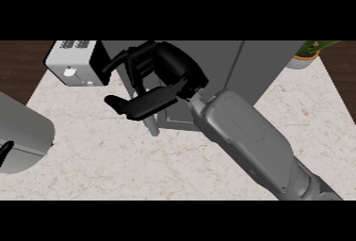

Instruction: Pick up the bottled water, place it into the cabinet and close the cabinet

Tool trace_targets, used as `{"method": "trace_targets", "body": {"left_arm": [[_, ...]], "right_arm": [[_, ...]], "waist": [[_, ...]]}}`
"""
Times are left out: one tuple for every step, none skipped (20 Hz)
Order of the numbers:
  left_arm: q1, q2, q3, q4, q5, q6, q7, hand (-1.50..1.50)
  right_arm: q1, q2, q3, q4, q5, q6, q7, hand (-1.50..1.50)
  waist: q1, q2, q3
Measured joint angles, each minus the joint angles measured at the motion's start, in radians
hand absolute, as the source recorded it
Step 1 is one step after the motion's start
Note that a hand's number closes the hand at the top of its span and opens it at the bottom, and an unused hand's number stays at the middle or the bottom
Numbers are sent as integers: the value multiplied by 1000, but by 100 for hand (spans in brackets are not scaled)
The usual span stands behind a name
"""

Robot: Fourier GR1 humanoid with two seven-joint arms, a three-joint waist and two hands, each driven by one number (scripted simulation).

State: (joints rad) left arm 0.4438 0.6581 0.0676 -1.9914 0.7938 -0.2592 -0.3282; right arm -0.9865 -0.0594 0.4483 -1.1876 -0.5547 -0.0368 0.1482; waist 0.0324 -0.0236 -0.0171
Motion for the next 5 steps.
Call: {"method": "trace_targets", "body": {"left_arm": [[-10,1,2,5,4,-1,3,-150],[-11,-5,-2,0,1,3,4,-150],[-14,-4,-1,2,1,3,7,-150],[-16,-5,-2,3,0,4,9,-150],[-19,-5,-4,3,0,3,13,-150]], "right_arm": [[-3,0,0,2,3,-1,0,-150],[0,-2,0,6,10,5,-15,-150],[-2,-4,-2,9,10,9,-16,-150],[0,-6,-3,10,12,15,-24,-150],[-1,-4,-3,12,15,13,-27,-150]], "waist": [[-1,1,-1],[1,-1,-1],[2,-1,-2],[3,-1,-4],[3,-1,-4]]}}
